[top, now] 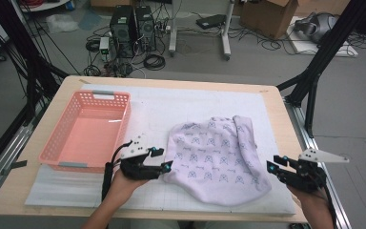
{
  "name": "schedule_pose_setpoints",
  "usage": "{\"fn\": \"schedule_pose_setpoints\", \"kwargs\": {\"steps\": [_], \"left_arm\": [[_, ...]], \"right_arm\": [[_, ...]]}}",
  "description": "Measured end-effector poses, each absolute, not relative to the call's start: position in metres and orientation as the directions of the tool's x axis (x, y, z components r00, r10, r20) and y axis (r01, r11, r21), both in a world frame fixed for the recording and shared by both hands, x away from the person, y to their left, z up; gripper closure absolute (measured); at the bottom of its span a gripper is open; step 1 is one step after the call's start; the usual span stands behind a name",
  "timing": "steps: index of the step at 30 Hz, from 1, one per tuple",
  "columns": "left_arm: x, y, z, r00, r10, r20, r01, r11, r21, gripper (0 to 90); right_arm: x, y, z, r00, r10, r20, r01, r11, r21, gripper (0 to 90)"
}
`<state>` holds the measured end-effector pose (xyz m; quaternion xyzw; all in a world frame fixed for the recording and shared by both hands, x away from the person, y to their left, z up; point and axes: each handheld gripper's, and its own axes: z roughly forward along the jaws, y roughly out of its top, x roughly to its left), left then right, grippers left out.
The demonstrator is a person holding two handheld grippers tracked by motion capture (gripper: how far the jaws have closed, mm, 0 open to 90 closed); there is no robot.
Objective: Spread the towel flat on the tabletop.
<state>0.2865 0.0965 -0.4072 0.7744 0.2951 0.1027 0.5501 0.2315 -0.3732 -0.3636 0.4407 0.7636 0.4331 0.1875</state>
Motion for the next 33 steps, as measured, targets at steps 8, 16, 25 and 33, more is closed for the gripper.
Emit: {"fn": "schedule_pose_setpoints", "kwargs": {"steps": [8,16,25,33], "left_arm": [[0.339,0.079,-0.412,0.730,0.665,-0.156,0.369,-0.191,0.910,33.7],[0.378,0.064,-0.425,0.669,0.728,-0.148,0.419,-0.205,0.885,33.4],[0.409,0.038,-0.445,0.645,0.736,-0.205,0.519,-0.224,0.825,34.4],[0.398,0.027,-0.444,0.746,0.649,-0.151,0.473,-0.356,0.806,78.2]], "right_arm": [[0.298,-0.347,-0.377,-0.506,0.858,0.086,0.500,0.210,0.840,43.2],[0.358,-0.318,-0.394,-0.469,0.883,0.034,0.537,0.254,0.804,40.6],[0.398,-0.305,-0.407,-0.464,0.882,0.079,0.628,0.265,0.732,49.8],[0.382,-0.304,-0.396,-0.544,0.832,0.109,0.586,0.284,0.759,76.1]]}}
